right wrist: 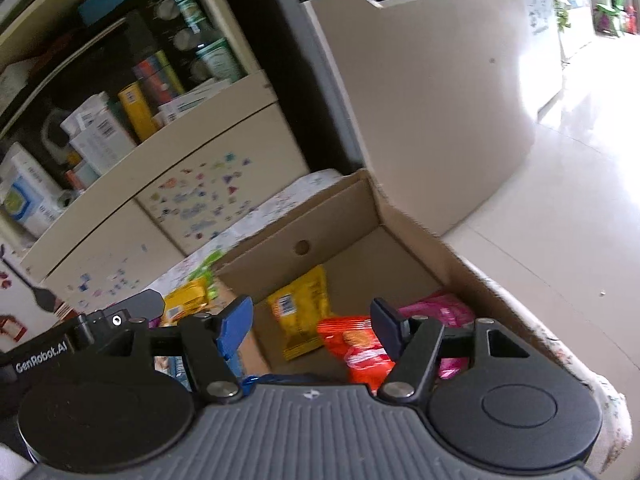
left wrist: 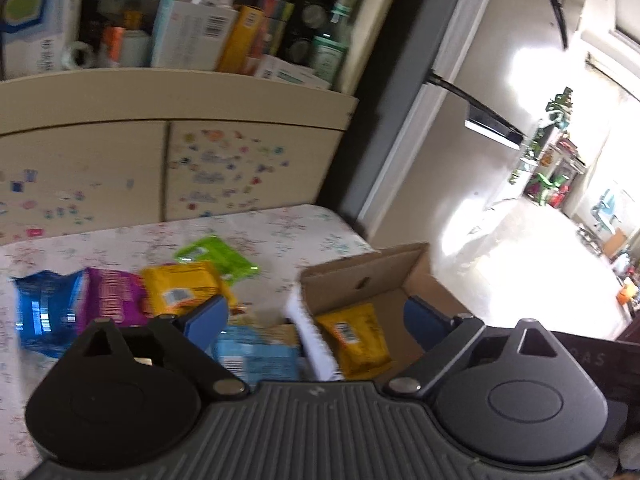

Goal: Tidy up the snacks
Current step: 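Open left tool releasing yellow bag into box while right tool drops pink bag, then move left tool to white Ameria bag while right tool moves to light-blue bag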

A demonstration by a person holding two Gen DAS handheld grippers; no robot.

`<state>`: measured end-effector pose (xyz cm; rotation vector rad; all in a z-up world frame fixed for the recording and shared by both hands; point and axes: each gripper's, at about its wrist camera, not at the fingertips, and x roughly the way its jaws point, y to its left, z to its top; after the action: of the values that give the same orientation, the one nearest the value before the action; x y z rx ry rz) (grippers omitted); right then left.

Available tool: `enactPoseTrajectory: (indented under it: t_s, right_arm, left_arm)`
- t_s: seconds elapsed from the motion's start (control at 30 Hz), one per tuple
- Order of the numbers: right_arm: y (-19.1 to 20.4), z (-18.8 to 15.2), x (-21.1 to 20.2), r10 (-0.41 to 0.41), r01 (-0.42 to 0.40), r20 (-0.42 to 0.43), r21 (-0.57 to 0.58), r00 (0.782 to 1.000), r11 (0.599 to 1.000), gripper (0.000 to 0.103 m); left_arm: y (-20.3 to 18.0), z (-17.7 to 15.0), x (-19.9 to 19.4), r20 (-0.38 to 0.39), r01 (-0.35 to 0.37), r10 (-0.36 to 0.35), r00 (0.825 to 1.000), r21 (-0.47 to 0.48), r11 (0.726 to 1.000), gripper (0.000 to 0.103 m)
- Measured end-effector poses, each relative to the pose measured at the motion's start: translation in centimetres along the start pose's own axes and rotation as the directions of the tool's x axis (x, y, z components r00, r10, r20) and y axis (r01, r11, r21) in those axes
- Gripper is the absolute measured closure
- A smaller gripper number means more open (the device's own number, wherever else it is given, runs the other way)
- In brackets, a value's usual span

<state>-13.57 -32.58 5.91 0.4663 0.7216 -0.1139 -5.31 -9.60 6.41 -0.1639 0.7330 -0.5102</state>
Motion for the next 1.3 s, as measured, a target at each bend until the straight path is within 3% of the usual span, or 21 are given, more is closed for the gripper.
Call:
enactPoseTrajectory:
  t_s: [0.27, 0.43, 0.7, 0.83, 1.0, 1.3]
  right_arm:
    - [3.1, -0.9, 0.7, 0.093, -0.095, -0.024, -0.085, 0.995, 0.992, 0.030]
    - [4.3, -1.3, 1.5, 0.152, -0.157, -0.064, -0.081, 0.986, 0.984, 0.030]
    - [5.8, -2.6, 3.6, 0.289, -0.288, -0.204, 0.033, 0.935, 0.957, 0.029]
    - [6.5, -3.5, 4.6, 0.301, -0.296, -0.257, 0.060, 0.918, 0.953, 0.029]
    - [6.8, -4.1, 5.7, 0.287, -0.273, -0.292, 0.086, 0.913, 0.958, 0.029]
    - [6.6, -4.7, 7.2, 0.274, -0.237, -0.320, 0.150, 0.907, 0.960, 0.029]
  left_arm:
    - [4.1, 0.3, -1.9, 0.004, -0.089, 0.090, 0.996, -0.065, 0.994, 0.007]
    - [6.5, 0.0, -2.4, -0.018, -0.163, 0.162, 0.987, -0.092, 0.982, 0.007]
    - [9.1, -2.4, -1.6, -0.146, -0.242, 0.235, 0.961, -0.029, 0.970, 0.007]
    - [9.9, -4.4, -0.7, -0.215, -0.262, 0.257, 0.942, 0.001, 0.965, 0.007]
    - [10.6, -6.0, 0.9, -0.268, -0.311, 0.303, 0.914, 0.014, 0.950, 0.007]
    - [10.8, -6.9, 3.4, -0.300, -0.332, 0.299, 0.906, -0.067, 0.941, 0.006]
